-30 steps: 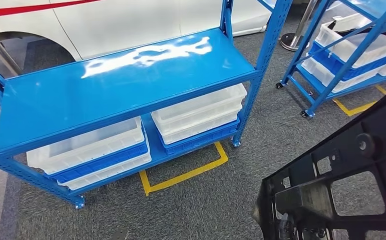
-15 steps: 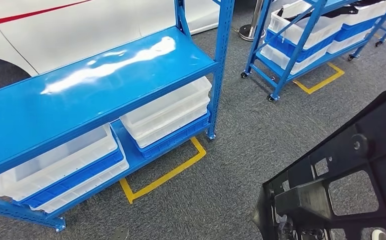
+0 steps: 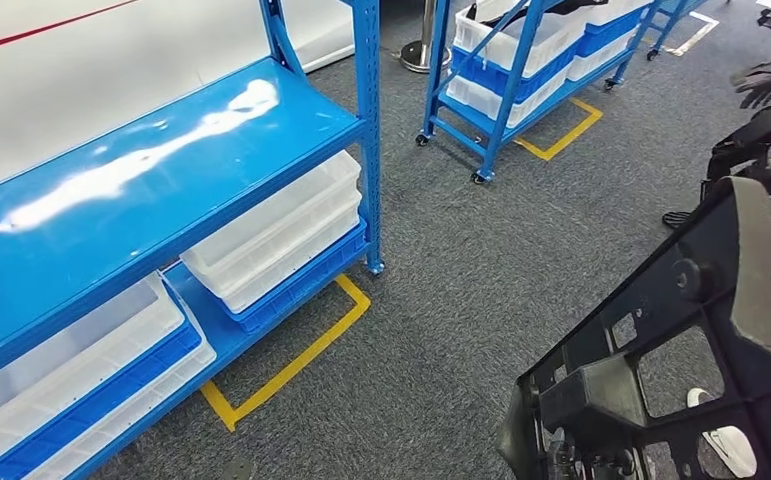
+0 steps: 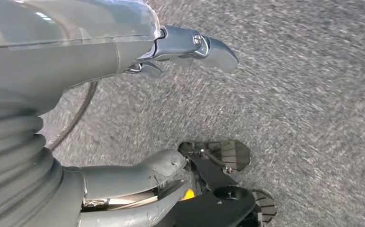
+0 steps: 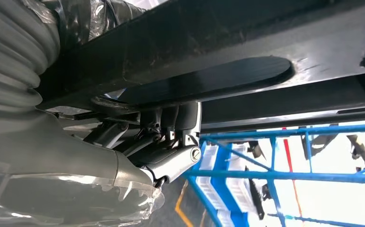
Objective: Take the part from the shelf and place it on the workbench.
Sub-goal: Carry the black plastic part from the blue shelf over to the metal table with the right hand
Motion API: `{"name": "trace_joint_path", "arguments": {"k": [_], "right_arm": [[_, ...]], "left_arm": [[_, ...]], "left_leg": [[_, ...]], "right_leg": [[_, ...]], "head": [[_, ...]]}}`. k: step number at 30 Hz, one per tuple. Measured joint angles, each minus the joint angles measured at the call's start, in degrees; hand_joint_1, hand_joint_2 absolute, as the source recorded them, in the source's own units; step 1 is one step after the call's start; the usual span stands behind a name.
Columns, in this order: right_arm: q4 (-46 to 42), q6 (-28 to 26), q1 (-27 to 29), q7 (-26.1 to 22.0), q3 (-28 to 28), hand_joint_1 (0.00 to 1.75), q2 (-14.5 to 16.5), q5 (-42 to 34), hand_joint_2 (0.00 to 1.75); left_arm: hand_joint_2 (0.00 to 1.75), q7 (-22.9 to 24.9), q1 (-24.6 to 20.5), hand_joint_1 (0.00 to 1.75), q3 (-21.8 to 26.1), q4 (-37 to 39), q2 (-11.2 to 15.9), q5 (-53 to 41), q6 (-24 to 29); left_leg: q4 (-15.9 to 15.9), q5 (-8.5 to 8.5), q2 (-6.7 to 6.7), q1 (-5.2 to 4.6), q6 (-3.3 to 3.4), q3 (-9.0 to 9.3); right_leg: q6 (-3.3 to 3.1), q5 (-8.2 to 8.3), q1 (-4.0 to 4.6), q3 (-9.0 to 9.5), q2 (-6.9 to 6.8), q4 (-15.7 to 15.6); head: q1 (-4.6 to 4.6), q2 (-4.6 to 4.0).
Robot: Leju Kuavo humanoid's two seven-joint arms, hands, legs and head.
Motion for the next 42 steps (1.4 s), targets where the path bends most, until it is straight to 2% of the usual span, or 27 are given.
{"name": "trace_joint_path", "arguments": {"k": [2,4,6,7,8,9,11,12,13,15,17,19,21,22,23,24,26,28,30,31,33,35,36,37,38,40,42], "right_arm": [[0.1,-0.4,0.1,0.1,0.2,1.75,-0.2,-0.1,1.75],[0.1,-0.9,0.2,0.1,0.2,1.75,-0.4,-0.1,1.75],[0.0,-1.3,0.9,0.1,0.2,1.75,-0.7,0.0,1.75],[-0.2,-1.4,1.5,0.1,0.2,1.75,-0.9,0.1,1.75],[-0.6,-1.5,2.3,0.0,0.2,1.75,-1.1,0.2,1.75],[-1.0,-1.5,3.0,0.0,0.2,1.75,-1.3,0.3,1.75],[-1.9,-1.5,4.0,-0.1,0.2,1.75,-1.6,0.6,1.75],[-2.2,-1.5,4.3,-0.1,0.2,1.75,-1.7,0.6,1.75],[-2.5,-1.5,4.6,-0.2,0.2,1.75,-1.8,0.7,1.75],[-3.1,-1.6,5.2,-0.2,0.2,1.75,-1.9,0.7,1.75],[-3.5,-1.6,5.7,-0.3,0.2,1.75,-2.0,0.7,1.75],[-3.7,-1.6,5.9,-0.4,0.2,1.75,-2.0,0.7,1.75],[-3.7,-1.6,6.0,-0.4,0.2,1.75,-2.0,0.6,1.75],[-3.7,-1.6,6.2,-0.4,0.2,1.75,-2.0,0.6,1.75],[-3.7,-1.6,6.3,-0.4,0.2,1.75,-2.0,0.6,1.75],[-3.7,-1.6,6.4,-0.4,0.2,1.75,-2.0,0.6,1.75],[-3.7,-1.6,6.4,-0.4,0.1,1.75,-2.0,0.6,1.75],[-3.9,-1.6,6.6,-0.4,0.1,1.75,-2.1,0.6,1.75],[-4.0,-1.6,6.8,-0.4,0.1,1.75,-2.1,0.6,1.75],[-4.1,-1.6,6.9,-0.4,0.1,1.75,-2.1,0.6,1.75],[-4.2,-1.6,7.0,-0.4,0.1,1.75,-2.2,0.6,1.75],[-4.2,-1.6,6.9,-0.4,0.1,1.75,-2.3,0.6,1.75],[-4.2,-1.6,6.9,-0.4,0.1,1.75,-2.3,0.6,1.75],[-4.2,-1.6,6.9,-0.4,0.1,1.75,-2.3,0.6,1.75],[-4.2,-1.6,7.0,-0.4,0.1,1.75,-2.4,0.6,1.75],[-4.3,-1.6,7.1,-0.4,0.0,1.75,-2.4,0.5,1.75],[-4.5,-1.6,7.3,-0.5,-0.2,1.75,-2.4,0.2,1.75]], "left_arm": [[1.75,0.1,0.0,0.00,0.1,0.0,0.0,0.0,0.0],[1.75,0.0,0.2,0.00,0.1,0.0,-0.1,-0.2,0.0],[1.75,-0.2,0.5,0.00,0.1,0.0,-0.1,-0.6,-0.1],[1.75,-0.4,0.5,0.00,0.1,0.0,-0.1,-0.7,-0.1],[1.75,-0.5,0.5,0.00,0.1,0.0,-0.2,-0.8,0.0],[1.75,-0.6,0.4,0.00,0.1,0.0,-0.3,-0.9,0.0],[1.75,-0.7,0.4,0.00,0.1,0.0,-0.6,-0.9,0.1],[1.75,-0.7,0.3,0.00,0.1,0.0,-0.6,-0.9,0.2],[1.75,-0.7,0.3,0.00,0.1,0.0,-0.7,-0.9,0.2],[1.75,-0.7,0.1,0.00,0.1,0.0,-0.8,-0.9,0.3],[1.75,-0.6,0.0,0.00,0.1,0.0,-0.9,-1.0,0.3],[1.75,-0.5,0.1,0.00,0.1,0.0,-0.9,-1.0,0.4],[1.75,-0.4,0.3,0.00,0.1,0.0,-0.9,-0.9,0.4],[1.75,-0.4,0.4,0.00,0.1,0.0,-0.9,-0.9,0.4],[1.75,-0.3,0.5,0.00,0.1,0.0,-0.9,-0.9,0.4],[1.75,-0.3,0.5,0.00,0.1,0.0,-0.9,-0.9,0.4],[1.75,-0.3,0.5,0.00,0.2,0.0,-0.9,-0.9,0.5],[1.75,-0.3,0.4,0.00,0.2,0.0,-0.9,-0.9,0.5],[1.75,-0.3,0.2,0.00,0.3,0.0,-0.9,-0.9,0.6],[1.75,-0.3,0.2,0.00,0.3,0.0,-0.9,-0.9,0.7],[1.75,-0.3,0.2,0.00,0.3,0.0,-1.0,-0.9,0.7],[1.75,-0.4,0.3,0.00,0.4,0.0,-1.0,-0.9,0.7],[1.75,-0.3,0.4,0.00,0.4,0.0,-1.0,-0.9,0.7],[1.75,-0.3,0.5,0.00,0.4,0.0,-1.0,-0.9,0.7],[1.75,-0.3,0.5,0.00,0.4,0.0,-1.0,-0.9,0.7],[1.75,-0.3,0.3,0.00,0.4,0.0,-1.1,-1.0,0.7],[1.75,-0.3,0.2,0.00,0.4,0.0,-1.2,-1.1,0.8]], "left_leg": [[-0.6,0.58,1.67,0.17,0.91,0.24],[-0.8,0.73,3.42,0.06,1.36,0.20],[-0.7,0.64,5.28,-0.11,1.38,0.14],[-0.7,0.56,6.12,-0.15,1.34,0.15],[-0.7,0.44,6.86,-0.17,1.25,0.22],[-0.7,0.28,7.53,-0.19,1.12,0.38],[-0.6,-0.11,8.65,-0.39,0.66,0.74],[-0.6,-0.30,9.16,-0.53,0.37,0.89],[-0.7,-0.44,9.67,-0.65,0.08,1.07],[-0.7,-0.76,10.37,-0.63,-0.52,1.38],[1.2,-2.45,8.39,-0.39,-1.07,0.82],[7.5,-6.15,5.38,-0.21,-1.33,-1.94],[14.6,-8.79,4.48,-0.18,-1.41,-5.38],[15.8,-8.49,4.41,-0.18,-1.40,-6.13],[14.8,-7.02,4.27,-0.17,-1.34,-5.86],[11.8,-4.75,3.82,-0.14,-1.22,-4.66],[4.4,-1.23,1.20,0.03,-0.83,-1.74],[1.1,-0.53,-0.66,0.00,-0.45,-0.56],[0.6,-0.33,0.20,-0.13,0.13,-0.36],[0.3,-0.06,0.92,-0.11,0.56,-0.20],[-0.3,0.48,2.52,0.02,1.27,-0.03],[-0.4,0.55,4.24,-0.23,1.53,-0.12],[-0.4,0.51,5.11,-0.35,1.54,-0.19],[-0.4,0.44,5.98,-0.44,1.54,-0.22],[-0.4,0.36,6.78,-0.50,1.50,-0.19],[-0.4,0.11,8.12,-0.58,1.35,0.10],[-0.3,-0.22,9.17,-0.81,0.97,0.44]], "right_leg": [[0.48,-1.49,0.16,-1.11,-2.74,2.1],[0.87,-5.16,0.23,-3.97,-6.06,8.5],[1.29,-7.47,0.01,-6.70,-6.87,14.7],[1.42,-7.14,-0.07,-6.78,-7.05,15.2],[1.45,-5.78,-0.10,-5.57,-7.34,13.2],[1.40,-3.90,-0.09,-3.38,-8.02,9.4],[0.74,-1.59,0.34,0.72,-10.41,2.0],[0.29,-1.25,0.59,1.70,-11.15,0.1],[-0.16,-1.41,0.86,1.89,-11.36,-0.5],[-0.88,-1.16,0.85,1.74,-10.10,-0.7],[-1.66,-0.80,0.59,1.73,-8.96,-1.2],[-2.26,-0.56,0.53,1.64,-7.81,-1.3],[-2.45,-0.52,0.63,1.43,-6.39,-1.2],[-2.45,-0.52,0.66,1.38,-5.58,-1.1],[-2.44,-0.53,0.66,1.36,-4.74,-0.9],[-2.40,-0.55,0.65,1.37,-3.91,-0.8],[-2.10,-0.65,0.66,1.16,-2.42,-0.2],[-1.34,-0.53,0.56,0.66,-1.14,0.1],[-0.39,-0.15,0.34,0.26,0.10,0.0],[-0.08,-0.30,0.35,0.04,-0.26,0.2],[0.29,-2.48,0.48,-1.48,-3.06,3.4],[0.62,-6.32,0.50,-4.71,-6.13,10.5],[0.76,-7.54,0.43,-6.12,-6.70,13.6],[0.83,-7.80,0.37,-6.74,-6.99,15.2],[0.81,-6.94,0.37,-6.17,-7.19,14.4],[0.43,-3.54,0.56,-1.97,-8.56,7.1],[-0.34,-1.61,1.15,1.70,-10.54,0.5]], "head": [[0.08,-0.01],[0.15,-0.01],[0.14,-0.01],[0.13,-0.01],[0.13,-0.02],[0.13,-0.02],[0.12,-0.01],[0.11,-0.01],[0.09,-0.01],[0.08,-0.01],[0.05,-0.01],[0.02,-0.01],[0.01,-0.01],[0.01,0.00],[0.01,0.00],[0.01,0.00],[0.02,-0.01],[0.03,-0.01],[0.02,-0.01],[0.04,0.00],[0.12,-0.01],[0.17,-0.01],[0.17,-0.01],[0.17,-0.01],[0.17,-0.01],[0.18,0.00],[0.18,0.00]]}}
